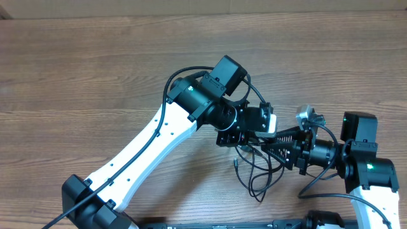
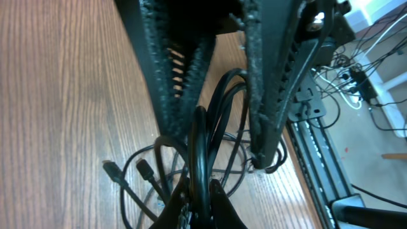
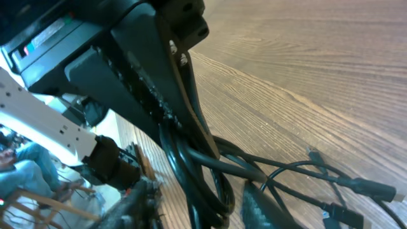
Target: Untangle cables
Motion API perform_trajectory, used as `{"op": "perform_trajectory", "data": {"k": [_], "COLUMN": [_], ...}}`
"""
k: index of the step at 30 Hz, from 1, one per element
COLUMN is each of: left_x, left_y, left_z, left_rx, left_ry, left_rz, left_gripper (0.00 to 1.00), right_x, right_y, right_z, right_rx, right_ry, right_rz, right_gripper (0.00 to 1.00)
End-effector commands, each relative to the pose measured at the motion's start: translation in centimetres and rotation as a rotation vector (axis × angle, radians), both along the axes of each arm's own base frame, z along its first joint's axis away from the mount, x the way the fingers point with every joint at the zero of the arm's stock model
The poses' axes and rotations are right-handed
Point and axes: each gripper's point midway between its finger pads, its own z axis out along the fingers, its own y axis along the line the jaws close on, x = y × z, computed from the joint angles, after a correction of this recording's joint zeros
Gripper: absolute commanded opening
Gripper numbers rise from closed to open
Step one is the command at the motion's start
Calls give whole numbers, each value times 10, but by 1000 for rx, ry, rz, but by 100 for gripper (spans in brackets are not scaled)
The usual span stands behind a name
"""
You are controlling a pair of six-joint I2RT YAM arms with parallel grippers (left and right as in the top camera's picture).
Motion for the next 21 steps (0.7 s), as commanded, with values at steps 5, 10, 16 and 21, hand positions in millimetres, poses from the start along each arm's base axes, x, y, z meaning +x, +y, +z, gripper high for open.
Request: {"op": "perform_trajectory", "data": {"k": [5,10,16,21], "left_x": [-28,-29,-19,-12], "left_y": [1,1,-3,-10], "left_z": [14,14,15,20], "left_rx": [-27,-27,-41,-80], "left_ry": [17,19,-28,-70], "left_rz": [-98,-103,-93,-94], "left_gripper": [4,4,4,4], "right_x": [0,-1,-1,-2], "right_y": [1,0,1,1], "right_z": [1,1,1,1], "right_rx": [5,4,8,9], "right_ry": [-16,-13,-10,-7], "right_rz": [8,7,10,10], "right_gripper": [74,51,22,8]}}
